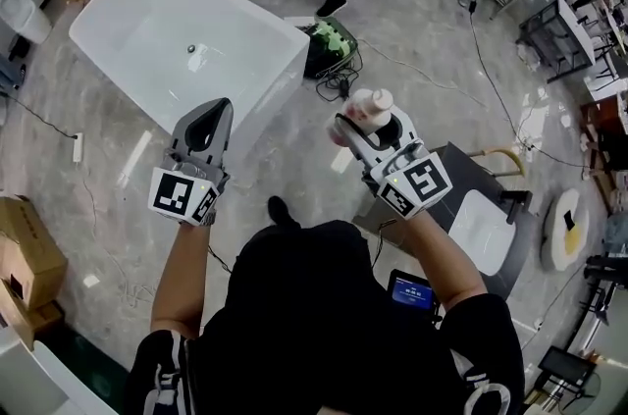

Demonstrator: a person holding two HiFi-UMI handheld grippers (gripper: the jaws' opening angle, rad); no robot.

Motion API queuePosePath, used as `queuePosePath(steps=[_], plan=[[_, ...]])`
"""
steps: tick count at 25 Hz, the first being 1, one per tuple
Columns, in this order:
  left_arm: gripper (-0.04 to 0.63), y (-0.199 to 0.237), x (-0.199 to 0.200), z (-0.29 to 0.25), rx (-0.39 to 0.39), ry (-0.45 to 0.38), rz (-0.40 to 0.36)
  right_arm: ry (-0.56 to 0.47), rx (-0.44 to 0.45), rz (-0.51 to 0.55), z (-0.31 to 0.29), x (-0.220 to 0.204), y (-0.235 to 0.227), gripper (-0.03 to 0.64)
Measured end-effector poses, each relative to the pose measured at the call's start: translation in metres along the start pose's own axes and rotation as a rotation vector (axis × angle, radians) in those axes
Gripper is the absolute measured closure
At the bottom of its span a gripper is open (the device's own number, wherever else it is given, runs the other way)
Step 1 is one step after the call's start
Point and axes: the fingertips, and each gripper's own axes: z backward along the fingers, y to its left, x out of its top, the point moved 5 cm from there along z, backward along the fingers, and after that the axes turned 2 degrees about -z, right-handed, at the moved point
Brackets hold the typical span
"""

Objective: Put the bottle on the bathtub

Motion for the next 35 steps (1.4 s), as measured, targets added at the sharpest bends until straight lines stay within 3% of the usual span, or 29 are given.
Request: queuePosePath(steps=[10,16,27,35], plan=[[0.588,0.046,-0.012,-0.039,-0.009,0.011,0.000,-0.007,0.006,-0.016,-0.067,-0.002,-0.041,0.388],[0.588,0.082,-0.029,-0.083,0.006,0.033,-0.001,-0.007,0.027,-0.034,-0.124,-0.012,-0.091,0.389],[0.588,0.175,-0.065,-0.208,0.145,0.092,0.039,0.041,0.115,-0.046,-0.281,-0.038,-0.242,0.390],[0.588,0.255,-0.097,-0.320,0.242,0.096,0.003,0.089,0.228,-0.039,-0.419,-0.077,-0.353,0.390]])
